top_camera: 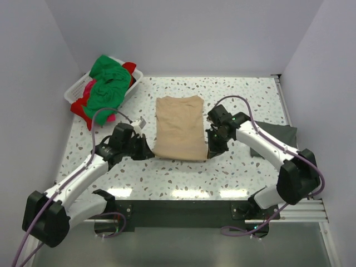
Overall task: Fold and stack the t-shirts
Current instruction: Fold the tshirt
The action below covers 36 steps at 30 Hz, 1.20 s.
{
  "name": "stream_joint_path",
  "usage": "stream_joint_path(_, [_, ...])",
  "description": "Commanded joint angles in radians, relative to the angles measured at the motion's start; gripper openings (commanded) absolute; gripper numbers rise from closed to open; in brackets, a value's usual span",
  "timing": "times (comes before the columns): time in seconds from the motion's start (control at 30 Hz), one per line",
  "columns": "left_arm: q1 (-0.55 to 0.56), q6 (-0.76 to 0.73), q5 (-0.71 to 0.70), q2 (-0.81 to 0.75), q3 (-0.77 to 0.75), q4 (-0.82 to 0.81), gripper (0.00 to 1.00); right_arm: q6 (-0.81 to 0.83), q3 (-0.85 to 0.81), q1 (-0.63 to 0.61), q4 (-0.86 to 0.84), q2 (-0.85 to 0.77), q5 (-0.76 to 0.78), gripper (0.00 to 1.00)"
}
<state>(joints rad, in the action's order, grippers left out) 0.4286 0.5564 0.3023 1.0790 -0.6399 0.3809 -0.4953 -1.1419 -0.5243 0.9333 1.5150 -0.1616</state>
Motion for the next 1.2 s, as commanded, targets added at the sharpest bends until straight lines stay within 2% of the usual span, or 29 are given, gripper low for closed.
stream_joint_path(0.0, [0.021, -0.003, 0.007, -0.094, -0.033, 0.147, 0.00, -0.055, -0.011, -0.071, 0.139, -0.088, 0.034, 0.00])
stream_joint_path(0.17, [0.024, 0.025, -0.017, -0.188, -0.109, 0.258, 0.00, -0.169, -0.077, -0.121, 0.202, -0.160, 0.100, 0.00])
stream_joint_path(0.33, [0.024, 0.033, -0.015, -0.185, -0.175, 0.242, 0.00, -0.192, -0.196, -0.121, 0.220, -0.176, 0.158, 0.00])
stream_joint_path(0.47, [0.024, -0.006, -0.054, -0.114, -0.205, 0.202, 0.00, -0.184, -0.269, -0.117, 0.197, -0.131, 0.253, 0.00])
stream_joint_path(0.8, [0.013, -0.069, -0.094, 0.079, -0.322, 0.062, 0.00, -0.121, -0.399, -0.007, 0.093, 0.014, 0.281, 0.00])
stream_joint_path(1.0, [-0.028, -0.075, -0.083, 0.176, -0.379, -0.002, 0.00, -0.054, -0.521, 0.059, 0.076, 0.138, 0.277, 0.00])
stream_joint_path(1.17, [-0.089, -0.062, 0.003, 0.274, -0.408, -0.085, 0.00, -0.016, -0.657, 0.089, 0.079, 0.249, 0.277, 0.00])
